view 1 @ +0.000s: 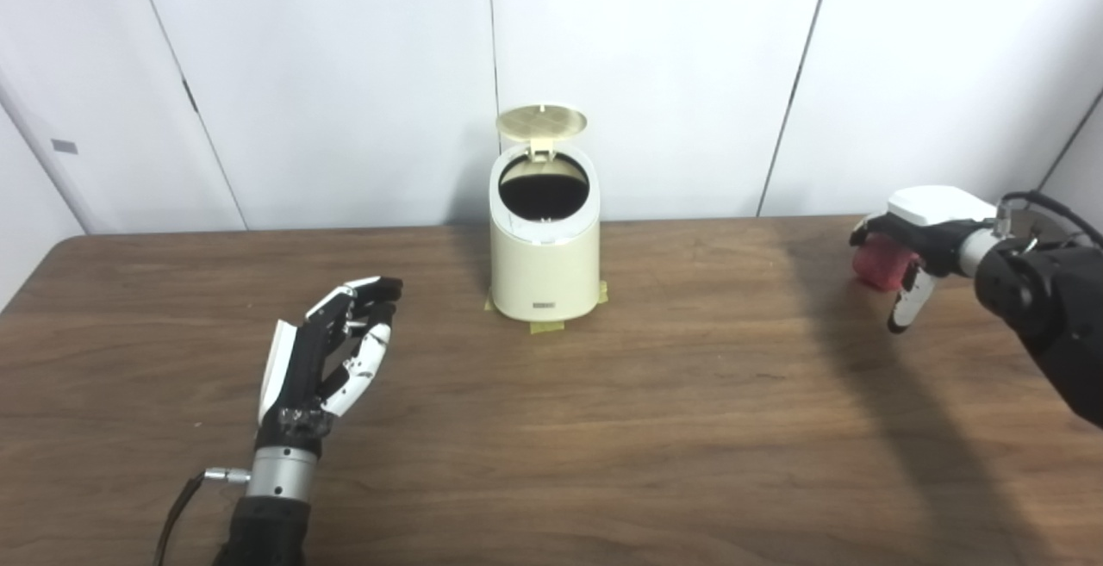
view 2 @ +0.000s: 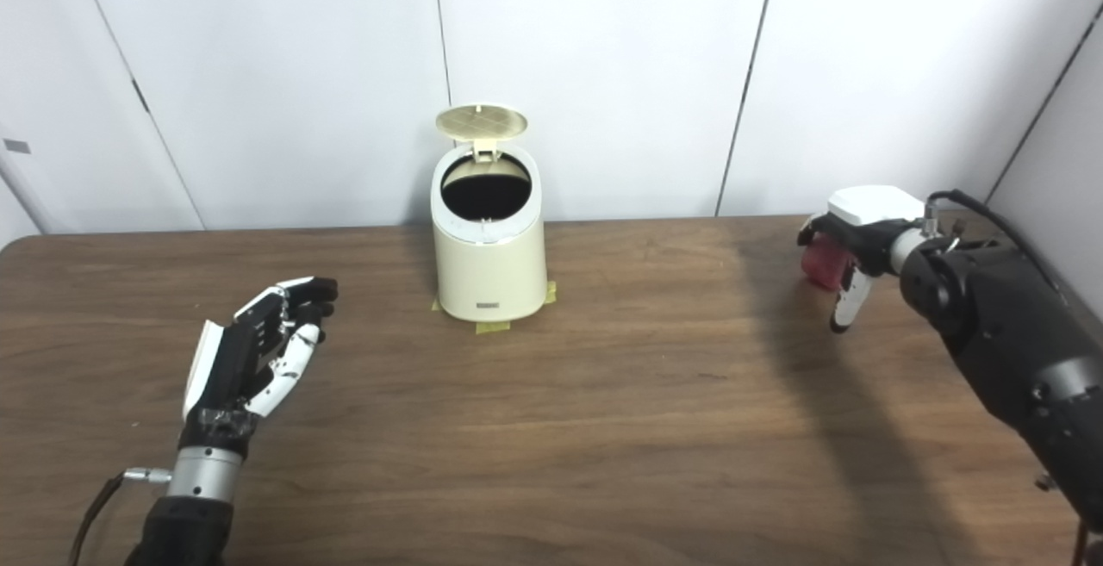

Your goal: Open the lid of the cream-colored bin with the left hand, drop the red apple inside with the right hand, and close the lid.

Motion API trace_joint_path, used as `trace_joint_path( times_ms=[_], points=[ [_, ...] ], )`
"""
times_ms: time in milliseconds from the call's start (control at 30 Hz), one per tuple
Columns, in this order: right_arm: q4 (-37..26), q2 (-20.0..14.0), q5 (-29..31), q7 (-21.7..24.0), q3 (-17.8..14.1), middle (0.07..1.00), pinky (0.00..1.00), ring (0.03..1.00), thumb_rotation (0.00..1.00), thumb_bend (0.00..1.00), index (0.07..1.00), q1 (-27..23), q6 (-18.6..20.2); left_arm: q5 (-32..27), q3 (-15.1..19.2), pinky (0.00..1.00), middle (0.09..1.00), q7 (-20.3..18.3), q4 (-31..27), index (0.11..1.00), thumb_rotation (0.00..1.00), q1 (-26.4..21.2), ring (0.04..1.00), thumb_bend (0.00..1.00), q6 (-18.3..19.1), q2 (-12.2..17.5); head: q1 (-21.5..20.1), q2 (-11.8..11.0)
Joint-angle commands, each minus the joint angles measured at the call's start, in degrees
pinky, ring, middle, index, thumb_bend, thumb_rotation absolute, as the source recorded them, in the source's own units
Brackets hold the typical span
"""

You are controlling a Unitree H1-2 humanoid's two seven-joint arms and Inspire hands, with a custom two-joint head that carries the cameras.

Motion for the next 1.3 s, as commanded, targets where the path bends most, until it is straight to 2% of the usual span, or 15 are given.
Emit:
trace_joint_path(
  times_ms=[0, 200, 433, 567, 733, 933, 1100, 1267],
  points=[
    [0.93, -0.2, 0.84, 0.28, 0.03, 0.871, 0.6, 0.788, 0.14, 0.87, 0.784, -1.17, -0.28, -0.05, 0.2, 0.59, 0.73, 0.79, -1.2, 0.714, 0.55, -1.84, 0.705, 0.26, -2.82, 0.32, 0.01, 0.05],
    [0.62, 0.21, 0.98, 0.54, 0.07, 0.856, 0.58, 0.774, 0.13, 0.89, 0.774, -0.87, 0.44, -0.12, 0.28, 0.59, 0.732, 0.8, -1.08, 0.716, 0.57, -1.84, 0.709, 0.27, -2.93, 0.32, 0.23, -0.09],
    [1.21, 0.42, 0.88, 0.05, 0.34, 0.835, 0.61, 0.767, 0.13, 0.88, 0.765, -0.6, 0.23, -0.03, 0.39, 0.59, 0.733, 0.8, -1.72, 0.718, 0.57, -1.63, 0.709, 0.27, -2.48, 0.24, 0.37, 0.0],
    [1.23, 0.57, -0.24, 0.1, 1.26, 0.784, 0.58, 0.719, 0.13, 0.87, 0.766, -0.54, 0.61, 0.04, 0.4, 0.59, 0.731, 0.78, -2.09, 0.716, 0.57, -1.49, 0.707, 0.26, -2.4, 0.25, 0.46, 0.07],
    [1.79, 0.53, -3.71, 0.19, 3.38, 0.791, 0.54, 0.695, 0.15, 0.87, 0.763, -0.89, 0.66, 0.12, 0.52, 0.59, 0.729, 0.89, -2.31, 0.713, 0.56, -1.39, 0.705, 0.26, -2.36, 0.11, 0.62, 0.12],
    [3.2, 0.55, -6.17, -3.2, 5.49, 0.836, 0.62, 0.786, 0.14, 0.9, 0.748, -0.74, -1.23, 0.06, 0.59, 0.59, 0.731, 0.67, -2.77, 0.715, 0.56, -1.13, 0.707, 0.26, -2.29, 0.29, 0.36, 0.34],
    [6.38, 0.98, -6.62, -6.94, 6.68, 0.827, 0.62, 0.778, 0.12, 0.89, 0.742, -1.29, -3.41, -0.16, 0.76, 0.6, 0.736, 0.65, -2.49, 0.718, 0.58, -1.12, 0.714, 0.26, -2.72, 0.43, 0.32, 0.7],
    [6.64, 1.1, -5.1, -6.5, 6.37, 0.817, 0.62, 0.78, 0.11, 0.89, 0.745, -1.65, -4.07, -0.62, 0.71, 0.6, 0.735, 0.47, -1.98, 0.715, 0.57, -1.35, 0.713, 0.27, -3.35, 0.48, 0.06, 0.56]
  ],
)
